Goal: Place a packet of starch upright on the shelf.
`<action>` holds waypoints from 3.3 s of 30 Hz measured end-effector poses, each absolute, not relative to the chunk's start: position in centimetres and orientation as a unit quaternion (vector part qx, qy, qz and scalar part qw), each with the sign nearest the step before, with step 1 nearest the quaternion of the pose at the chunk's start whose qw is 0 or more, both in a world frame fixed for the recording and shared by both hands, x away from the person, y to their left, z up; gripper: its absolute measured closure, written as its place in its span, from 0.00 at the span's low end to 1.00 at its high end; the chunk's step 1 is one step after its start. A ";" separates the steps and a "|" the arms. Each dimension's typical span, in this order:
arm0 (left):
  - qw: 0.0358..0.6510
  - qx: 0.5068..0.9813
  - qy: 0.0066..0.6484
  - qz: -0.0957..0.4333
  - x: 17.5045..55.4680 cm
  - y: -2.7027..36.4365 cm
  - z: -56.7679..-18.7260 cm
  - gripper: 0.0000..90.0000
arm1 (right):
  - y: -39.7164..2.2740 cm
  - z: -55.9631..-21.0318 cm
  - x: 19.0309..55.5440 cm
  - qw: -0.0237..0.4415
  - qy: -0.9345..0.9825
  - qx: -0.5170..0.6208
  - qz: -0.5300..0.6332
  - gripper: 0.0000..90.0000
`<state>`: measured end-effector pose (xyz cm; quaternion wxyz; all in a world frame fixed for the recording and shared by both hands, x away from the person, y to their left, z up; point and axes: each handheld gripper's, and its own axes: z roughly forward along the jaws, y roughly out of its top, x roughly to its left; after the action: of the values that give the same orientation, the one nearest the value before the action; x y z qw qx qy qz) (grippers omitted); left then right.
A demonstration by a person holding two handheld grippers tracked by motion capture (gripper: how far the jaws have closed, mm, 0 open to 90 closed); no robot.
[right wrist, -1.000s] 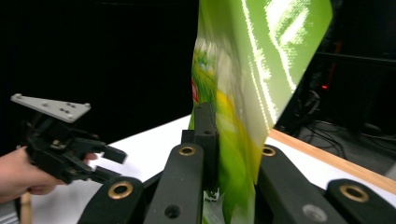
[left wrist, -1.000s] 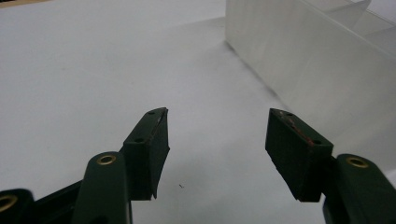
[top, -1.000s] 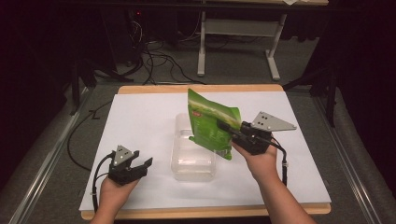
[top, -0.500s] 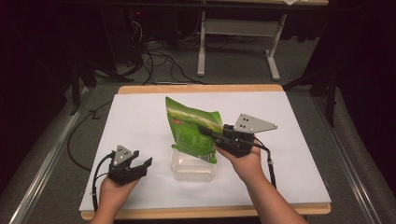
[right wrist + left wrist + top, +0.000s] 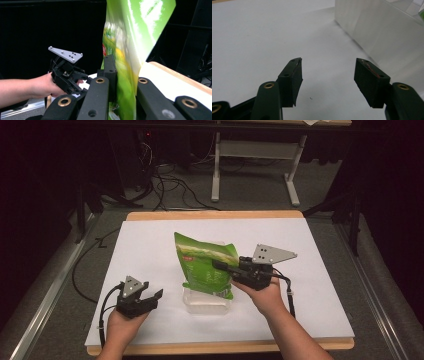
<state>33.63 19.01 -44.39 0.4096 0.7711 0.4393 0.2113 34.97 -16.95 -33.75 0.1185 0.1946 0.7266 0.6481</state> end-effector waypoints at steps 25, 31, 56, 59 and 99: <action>0.412 0.770 0.438 0.213 33.6 19.1 -44.3 0.44 | -16.5 -37.2 36.8 0.077 0.734 0.208 0.642 0.97; 0.413 0.770 0.437 0.213 33.5 19.1 -44.3 0.44 | -16.7 -37.6 36.6 0.075 0.729 0.214 0.646 0.97; 0.414 0.771 0.433 0.214 33.5 19.1 -44.1 0.44 | -16.6 -39.6 36.4 0.079 0.741 0.238 0.623 0.97; 0.414 0.772 0.432 0.215 33.4 19.0 -44.1 0.44 | -16.6 -39.8 36.4 0.079 0.742 0.241 0.621 0.97; 0.411 0.776 0.428 0.214 33.4 18.9 -44.1 0.44 | -16.7 -40.7 36.2 0.096 0.744 0.266 0.605 0.74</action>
<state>33.40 18.89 -44.12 0.4112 0.7756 0.4282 0.2144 36.20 -16.69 -40.70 0.0960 0.2658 0.7443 0.6052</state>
